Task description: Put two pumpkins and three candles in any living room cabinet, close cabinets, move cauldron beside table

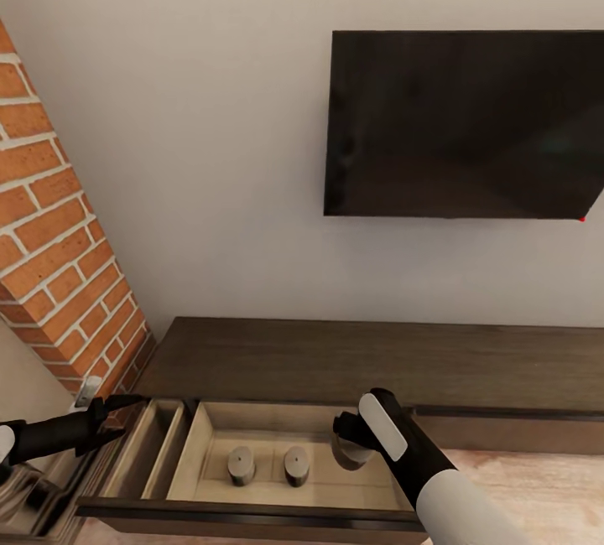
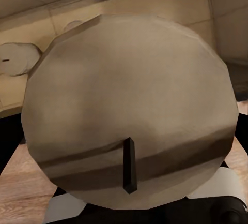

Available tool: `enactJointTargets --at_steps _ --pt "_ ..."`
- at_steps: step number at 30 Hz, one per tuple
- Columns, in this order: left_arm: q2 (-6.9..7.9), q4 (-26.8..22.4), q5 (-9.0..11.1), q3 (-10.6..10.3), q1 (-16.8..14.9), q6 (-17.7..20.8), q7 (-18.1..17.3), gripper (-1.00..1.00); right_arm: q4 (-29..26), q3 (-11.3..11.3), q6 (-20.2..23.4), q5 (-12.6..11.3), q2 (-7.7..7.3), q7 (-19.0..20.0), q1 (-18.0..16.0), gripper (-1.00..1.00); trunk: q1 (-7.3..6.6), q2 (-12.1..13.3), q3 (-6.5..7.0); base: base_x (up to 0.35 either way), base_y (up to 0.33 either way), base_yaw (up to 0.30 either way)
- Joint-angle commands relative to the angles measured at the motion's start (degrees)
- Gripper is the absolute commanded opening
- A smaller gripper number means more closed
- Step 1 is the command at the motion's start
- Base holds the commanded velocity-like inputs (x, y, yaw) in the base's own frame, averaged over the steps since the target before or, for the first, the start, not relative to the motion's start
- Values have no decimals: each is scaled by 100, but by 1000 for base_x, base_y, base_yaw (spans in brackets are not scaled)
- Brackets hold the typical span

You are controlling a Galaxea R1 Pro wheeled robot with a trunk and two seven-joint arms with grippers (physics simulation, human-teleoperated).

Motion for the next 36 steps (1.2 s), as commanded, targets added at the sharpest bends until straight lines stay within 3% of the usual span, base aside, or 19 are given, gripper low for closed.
enactJointTargets --at_steps 1,18,23,25,31,36 --pt "-1 0 2 -2 0 1 0 100 -1 3 -20 -11 0 -6 0 -100 23 -42 -18 0 0 0" --pt "-2 0 -6 -8 0 1 4 100 7 44 -40 3 7 -1 7 -100 396 -724 -324 0 0 0" --pt "-2 0 -10 -9 0 1 2 100 269 48 -184 34 11 1 1 -100 506 -924 -413 0 0 0" --pt "-2 0 -8 -9 0 1 3 100 335 49 -375 159 23 2 0 -100 550 -1004 -449 0 0 0" --pt "-2 0 -15 -9 0 1 3 100 421 43 -553 848 302 3 0 -100 681 -1245 -557 0 0 0" --pt "-2 0 -21 -9 0 1 6 100 438 41 -582 1020 410 3 0 -100 791 -1445 -647 0 0 0"
